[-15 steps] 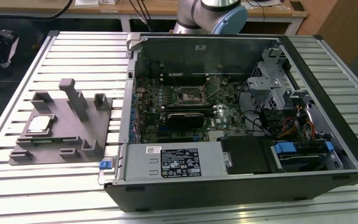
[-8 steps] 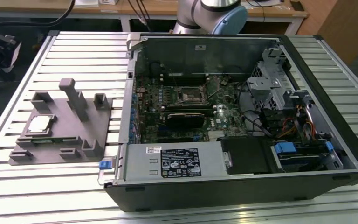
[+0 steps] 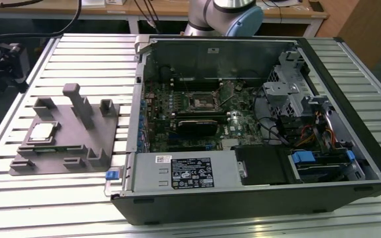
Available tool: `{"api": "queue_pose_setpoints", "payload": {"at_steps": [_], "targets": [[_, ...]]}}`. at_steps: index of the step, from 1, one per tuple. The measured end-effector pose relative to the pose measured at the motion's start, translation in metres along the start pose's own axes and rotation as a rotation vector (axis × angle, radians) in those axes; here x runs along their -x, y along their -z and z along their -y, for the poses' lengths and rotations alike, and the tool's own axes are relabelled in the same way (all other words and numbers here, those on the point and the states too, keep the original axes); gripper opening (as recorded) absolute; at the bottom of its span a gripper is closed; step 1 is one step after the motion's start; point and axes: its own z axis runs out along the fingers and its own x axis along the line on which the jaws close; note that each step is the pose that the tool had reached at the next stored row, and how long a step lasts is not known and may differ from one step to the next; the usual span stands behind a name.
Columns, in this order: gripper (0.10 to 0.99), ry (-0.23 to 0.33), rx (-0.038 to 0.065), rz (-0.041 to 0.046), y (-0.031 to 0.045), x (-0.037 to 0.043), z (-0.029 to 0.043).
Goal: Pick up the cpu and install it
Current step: 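Pick up the cpu and move it towards the insertion slot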
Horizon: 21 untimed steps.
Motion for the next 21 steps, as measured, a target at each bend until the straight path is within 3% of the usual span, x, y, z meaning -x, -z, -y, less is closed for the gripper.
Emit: {"api": "queue_pose_setpoints", "payload": {"at_steps": [1, 6, 7, 14, 21], "targets": [[0.525, 0.0, 0.0, -0.0009, -0.0018, -0.0002, 0.0003], [0.639, 0.0, 0.0, -0.0042, -0.0108, -0.0012, 0.0011], [0.706, 0.0, 0.0, -0.0046, -0.0126, -0.0013, 0.0012], [0.706, 0.0, -0.001, -0.0068, -0.0236, -0.0017, 0.0017], [0.706, 0.0, -0.001, -0.0071, -0.03, -0.0018, 0.002]]}}
